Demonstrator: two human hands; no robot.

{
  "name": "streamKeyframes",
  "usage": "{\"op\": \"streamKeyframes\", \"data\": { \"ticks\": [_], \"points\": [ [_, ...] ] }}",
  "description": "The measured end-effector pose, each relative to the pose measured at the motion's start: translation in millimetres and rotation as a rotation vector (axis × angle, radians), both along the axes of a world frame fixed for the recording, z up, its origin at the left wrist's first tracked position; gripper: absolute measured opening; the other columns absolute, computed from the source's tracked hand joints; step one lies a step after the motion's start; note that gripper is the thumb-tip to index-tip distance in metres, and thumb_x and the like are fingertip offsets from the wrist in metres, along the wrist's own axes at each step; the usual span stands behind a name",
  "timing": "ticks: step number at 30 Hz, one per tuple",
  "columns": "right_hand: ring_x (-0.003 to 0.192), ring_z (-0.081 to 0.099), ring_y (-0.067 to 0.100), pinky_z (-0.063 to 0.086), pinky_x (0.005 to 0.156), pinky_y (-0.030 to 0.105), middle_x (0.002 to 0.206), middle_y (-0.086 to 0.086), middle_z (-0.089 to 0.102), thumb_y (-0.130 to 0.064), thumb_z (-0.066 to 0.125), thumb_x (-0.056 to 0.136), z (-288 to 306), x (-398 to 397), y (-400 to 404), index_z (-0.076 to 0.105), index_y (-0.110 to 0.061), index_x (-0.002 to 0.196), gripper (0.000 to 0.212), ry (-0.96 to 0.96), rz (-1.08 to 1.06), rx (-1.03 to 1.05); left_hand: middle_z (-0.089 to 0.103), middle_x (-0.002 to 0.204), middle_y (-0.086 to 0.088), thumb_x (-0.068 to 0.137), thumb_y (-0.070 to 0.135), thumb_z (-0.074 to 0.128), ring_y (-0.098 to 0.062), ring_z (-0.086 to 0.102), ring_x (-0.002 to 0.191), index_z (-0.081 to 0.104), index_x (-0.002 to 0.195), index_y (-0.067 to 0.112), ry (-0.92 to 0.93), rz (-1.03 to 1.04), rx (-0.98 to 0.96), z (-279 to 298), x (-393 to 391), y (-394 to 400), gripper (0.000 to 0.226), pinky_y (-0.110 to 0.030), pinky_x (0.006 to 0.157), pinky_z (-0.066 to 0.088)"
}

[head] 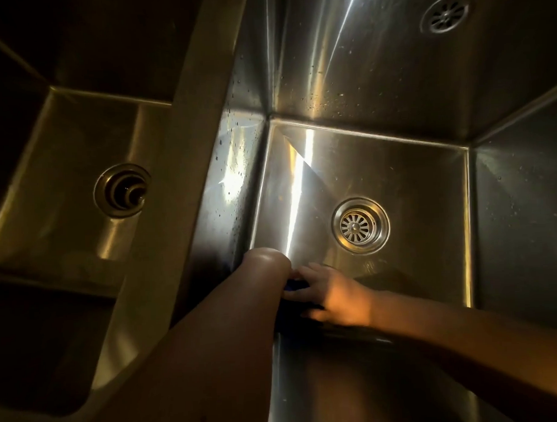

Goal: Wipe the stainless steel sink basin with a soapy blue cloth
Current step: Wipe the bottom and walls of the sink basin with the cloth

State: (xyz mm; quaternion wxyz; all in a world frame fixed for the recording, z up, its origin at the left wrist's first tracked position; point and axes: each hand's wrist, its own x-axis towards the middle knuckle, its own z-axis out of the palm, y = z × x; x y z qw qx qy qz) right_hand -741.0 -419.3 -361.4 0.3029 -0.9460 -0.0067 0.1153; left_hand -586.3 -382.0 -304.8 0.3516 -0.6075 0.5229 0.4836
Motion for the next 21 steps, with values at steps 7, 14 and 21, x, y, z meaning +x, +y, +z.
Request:
{"op": "streamKeyframes", "data": {
  "ticks": [7, 14, 21],
  "points": [
    [0.086, 0.058, 0.027, 0.049, 0.066, 0.033, 0.115, 0.014, 0.059, -0.032, 0.057, 0.081, -7, -3, 8, 0.051, -0.018, 0.125, 0.046, -0.108, -0.004, -0.096, 0.059, 0.119, -0.008, 0.088, 0.021, 0.063, -0.027, 0.055, 0.115, 0.059, 0.122, 0.011, 0.026, -0.070, -0.019, -3, -3, 1, 0.036, -0.034, 0.089, 0.044],
    [0.107, 0.058, 0.027, 0.046, 0.073, 0.036, 0.129, 0.008, 0.053, -0.042, 0.040, 0.096, -15, -17, 12, 0.046, -0.020, 0.131, 0.043, -0.125, -0.046, -0.163, 0.063, 0.115, -0.004, 0.088, 0.019, 0.057, -0.025, 0.061, 0.107, 0.064, 0.107, 0.012, -0.057, -0.233, -0.343, -12, -7, 8, 0.021, -0.030, 0.070, 0.039],
    [0.111, 0.054, 0.025, 0.049, 0.083, 0.039, 0.132, 0.009, 0.050, -0.048, 0.067, 0.069, -9, -25, 3, 0.036, -0.023, 0.138, 0.079, 0.033, -0.027, -0.163, 0.061, 0.117, -0.007, 0.088, 0.019, 0.056, -0.028, 0.059, 0.110, 0.059, 0.111, 0.013, -0.089, -0.048, -0.404, -22, -1, 16, 0.024, -0.032, 0.082, 0.045]
  ]
}}
